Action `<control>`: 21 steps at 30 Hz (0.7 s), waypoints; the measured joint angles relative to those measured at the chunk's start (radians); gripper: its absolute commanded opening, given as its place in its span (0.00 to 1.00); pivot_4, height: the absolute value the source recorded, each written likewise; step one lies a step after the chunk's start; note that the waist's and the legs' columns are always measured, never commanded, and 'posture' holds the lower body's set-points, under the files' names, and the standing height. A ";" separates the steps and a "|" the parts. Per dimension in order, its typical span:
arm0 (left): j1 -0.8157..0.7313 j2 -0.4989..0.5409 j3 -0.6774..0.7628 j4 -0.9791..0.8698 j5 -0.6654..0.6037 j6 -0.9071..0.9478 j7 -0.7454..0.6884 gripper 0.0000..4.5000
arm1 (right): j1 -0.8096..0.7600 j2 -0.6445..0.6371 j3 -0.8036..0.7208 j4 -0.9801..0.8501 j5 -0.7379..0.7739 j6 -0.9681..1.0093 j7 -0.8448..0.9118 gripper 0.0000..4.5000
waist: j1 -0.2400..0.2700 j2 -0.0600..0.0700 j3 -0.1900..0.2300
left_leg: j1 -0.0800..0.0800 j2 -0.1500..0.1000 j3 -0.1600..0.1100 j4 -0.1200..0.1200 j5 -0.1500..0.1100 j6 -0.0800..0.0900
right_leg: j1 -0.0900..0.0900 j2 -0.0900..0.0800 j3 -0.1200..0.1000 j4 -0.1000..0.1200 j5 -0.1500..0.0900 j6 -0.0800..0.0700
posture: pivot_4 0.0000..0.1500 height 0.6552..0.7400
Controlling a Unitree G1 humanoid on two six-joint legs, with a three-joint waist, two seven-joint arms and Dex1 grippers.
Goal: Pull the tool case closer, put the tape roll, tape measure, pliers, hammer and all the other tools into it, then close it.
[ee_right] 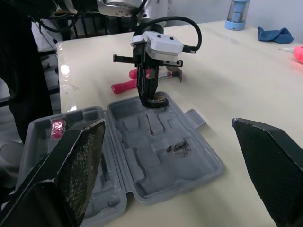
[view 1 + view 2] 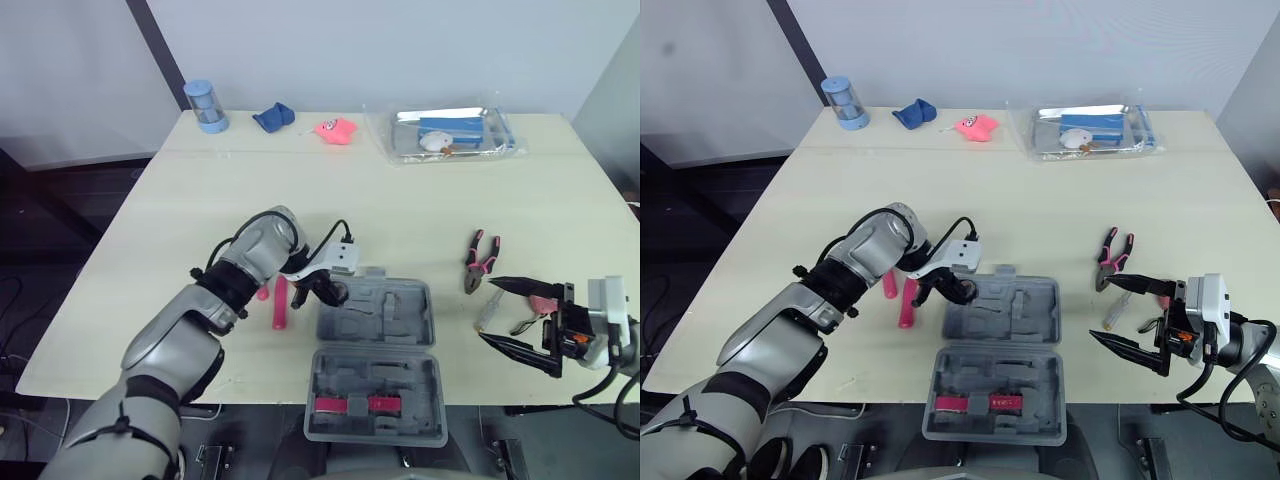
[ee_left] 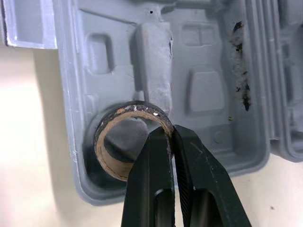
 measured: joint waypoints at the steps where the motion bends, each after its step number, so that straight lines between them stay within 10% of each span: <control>1: -0.001 -0.001 0.000 0.002 0.002 -0.002 0.001 0.00 | 0.000 0.000 0.000 0.000 0.000 -0.001 0.000 1.00 | 0.000 0.000 0.000 | 0.000 0.000 0.000 0.000 0.000 0.000 | 0.000 0.000 0.000 0.000 0.000 0.000 | 1.00 1.00; 12: -0.026 -0.044 0.019 0.101 0.033 -0.079 0.016 0.00 | 0.017 0.000 -0.018 0.000 -0.003 -0.010 -0.001 1.00 | 0.001 0.000 0.000 | 0.000 0.000 0.000 0.000 0.000 0.000 | 0.000 0.000 0.000 0.000 0.000 0.000 | 1.00 1.00; 21: -0.039 -0.055 0.028 0.104 0.041 -0.091 0.014 0.87 | 0.019 0.001 -0.018 0.000 -0.009 -0.018 0.000 1.00 | 0.000 0.000 0.000 | 0.000 0.000 0.000 0.000 0.000 0.000 | 0.000 0.000 0.000 0.000 0.000 0.000 | 1.00 1.00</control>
